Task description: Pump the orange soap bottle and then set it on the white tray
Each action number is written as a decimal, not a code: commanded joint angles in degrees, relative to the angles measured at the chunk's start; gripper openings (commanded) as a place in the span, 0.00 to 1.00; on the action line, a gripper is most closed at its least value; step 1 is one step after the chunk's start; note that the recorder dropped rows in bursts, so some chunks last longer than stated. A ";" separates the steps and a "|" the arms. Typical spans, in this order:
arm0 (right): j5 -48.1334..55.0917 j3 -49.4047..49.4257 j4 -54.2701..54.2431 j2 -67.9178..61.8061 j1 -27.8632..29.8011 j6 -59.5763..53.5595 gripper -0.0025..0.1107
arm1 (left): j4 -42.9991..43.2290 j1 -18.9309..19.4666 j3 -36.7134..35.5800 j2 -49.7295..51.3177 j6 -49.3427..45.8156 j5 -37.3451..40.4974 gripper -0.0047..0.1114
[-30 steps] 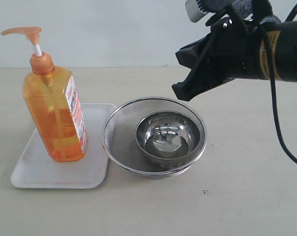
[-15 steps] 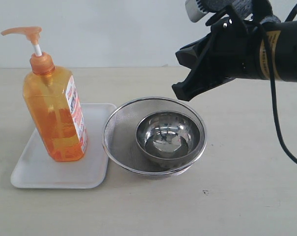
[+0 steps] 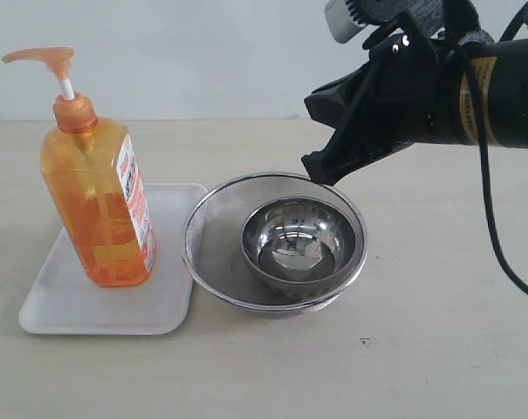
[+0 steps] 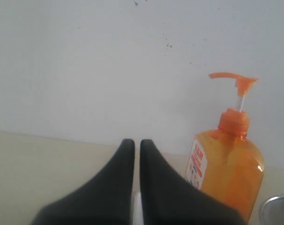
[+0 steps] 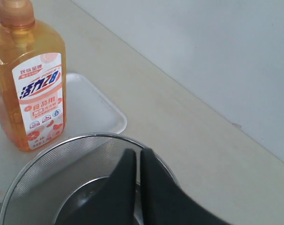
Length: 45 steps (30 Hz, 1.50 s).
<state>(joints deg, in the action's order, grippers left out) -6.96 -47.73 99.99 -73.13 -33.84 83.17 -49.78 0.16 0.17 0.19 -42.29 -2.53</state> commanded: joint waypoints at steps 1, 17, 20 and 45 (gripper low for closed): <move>-0.16 0.25 -0.05 0.55 0.22 0.44 0.02 | 14.41 -0.21 -0.17 -0.19 18.91 -1.78 0.08; -0.16 0.25 -0.05 0.55 0.22 0.44 0.02 | 36.07 -0.21 -0.17 -0.19 37.83 8.01 0.08; -0.16 0.25 -0.05 0.55 0.22 0.44 0.02 | 37.87 -0.21 -0.17 -0.19 40.46 10.60 0.08; -0.16 0.25 -0.05 0.55 0.22 0.44 0.02 | 41.63 -0.21 -0.17 -0.19 40.86 20.16 0.08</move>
<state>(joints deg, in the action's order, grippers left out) -6.99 -47.73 99.99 -73.13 -33.84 83.17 -8.54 0.16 0.17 0.19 -2.00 17.55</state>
